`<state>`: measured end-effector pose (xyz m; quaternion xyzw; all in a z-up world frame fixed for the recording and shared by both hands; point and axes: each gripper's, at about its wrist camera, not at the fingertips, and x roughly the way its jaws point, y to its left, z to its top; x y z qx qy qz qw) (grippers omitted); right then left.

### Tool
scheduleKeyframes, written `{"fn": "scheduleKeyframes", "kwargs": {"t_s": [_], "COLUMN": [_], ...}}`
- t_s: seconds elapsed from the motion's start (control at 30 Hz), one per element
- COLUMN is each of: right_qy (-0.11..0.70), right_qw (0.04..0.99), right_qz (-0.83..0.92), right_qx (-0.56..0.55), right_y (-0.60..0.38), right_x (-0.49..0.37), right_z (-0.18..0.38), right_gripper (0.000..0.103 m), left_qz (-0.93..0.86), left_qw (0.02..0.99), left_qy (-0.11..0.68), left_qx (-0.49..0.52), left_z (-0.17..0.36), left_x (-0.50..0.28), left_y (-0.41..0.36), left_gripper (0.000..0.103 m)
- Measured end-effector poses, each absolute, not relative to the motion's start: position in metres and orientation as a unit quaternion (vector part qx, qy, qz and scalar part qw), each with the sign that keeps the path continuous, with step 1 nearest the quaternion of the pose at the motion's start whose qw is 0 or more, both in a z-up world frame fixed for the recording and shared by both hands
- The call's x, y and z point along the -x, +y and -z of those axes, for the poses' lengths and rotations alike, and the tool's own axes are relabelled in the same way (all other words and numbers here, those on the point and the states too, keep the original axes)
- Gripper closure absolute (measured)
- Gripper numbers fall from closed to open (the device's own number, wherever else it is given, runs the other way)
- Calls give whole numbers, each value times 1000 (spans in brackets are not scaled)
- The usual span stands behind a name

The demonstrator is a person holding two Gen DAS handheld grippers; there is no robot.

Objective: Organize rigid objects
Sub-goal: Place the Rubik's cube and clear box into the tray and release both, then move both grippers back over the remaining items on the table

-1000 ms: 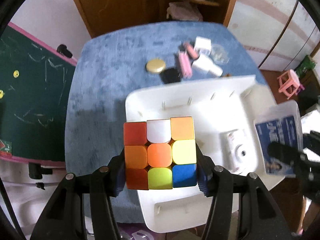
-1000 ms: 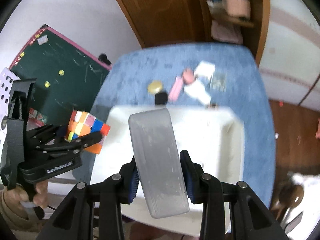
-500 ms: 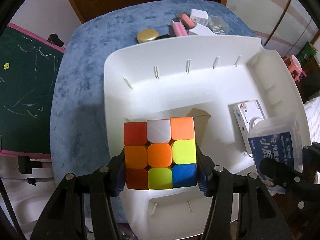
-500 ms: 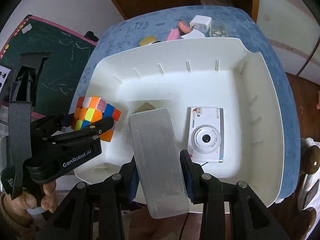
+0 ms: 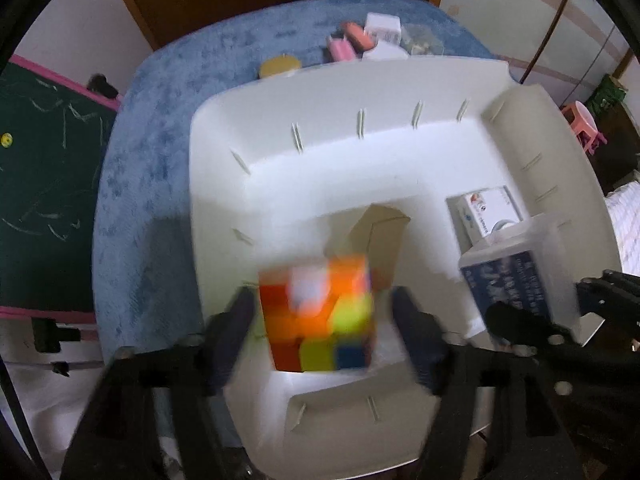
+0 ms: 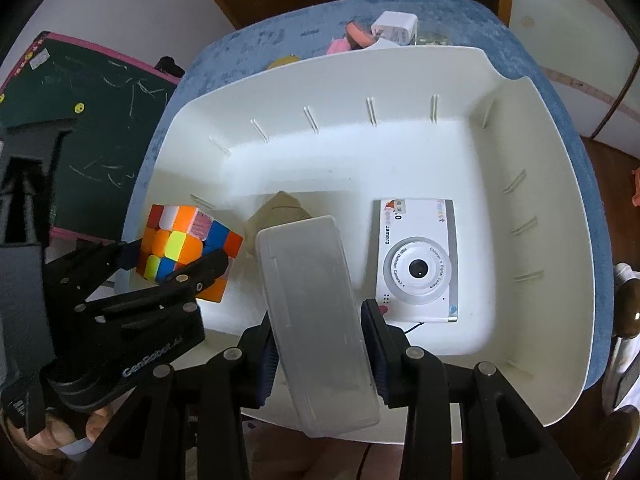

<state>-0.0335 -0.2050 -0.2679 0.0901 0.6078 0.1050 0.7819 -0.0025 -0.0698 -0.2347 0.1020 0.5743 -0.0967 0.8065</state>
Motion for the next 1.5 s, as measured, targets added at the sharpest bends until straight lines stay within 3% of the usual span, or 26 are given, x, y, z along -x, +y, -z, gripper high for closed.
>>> {"fn": "scheduleKeyframes", "kwargs": {"t_s": [0.13,0.3,0.67,1.37,1.5], "right_qy": [610,598,574,530,516], "right_qw": [779,789,808,842,853], "right_qz": [-107,-108,-103,-58,-42], "right_qx": [-93,-94,-88,-78,-68], "right_y": [-203,-206,-218,-227,-237], "right_x": [30,32,52,67,51], "right_z": [270,258,220,153,133], "right_gripper": [61,46,46,45,37], "left_qz": [87,74,70,81,72], "left_qw": [818,819,846,884,891], "left_qy": [558,559,517,460,449], "left_qx": [-112,-107,-112,-20,-12], "left_z": [224,214,171,86,70], "left_x": [2,4,22,6,-17], "left_y": [-69,-62,-50,-9,-7], "left_gripper": [21,21,21,21,21]}}
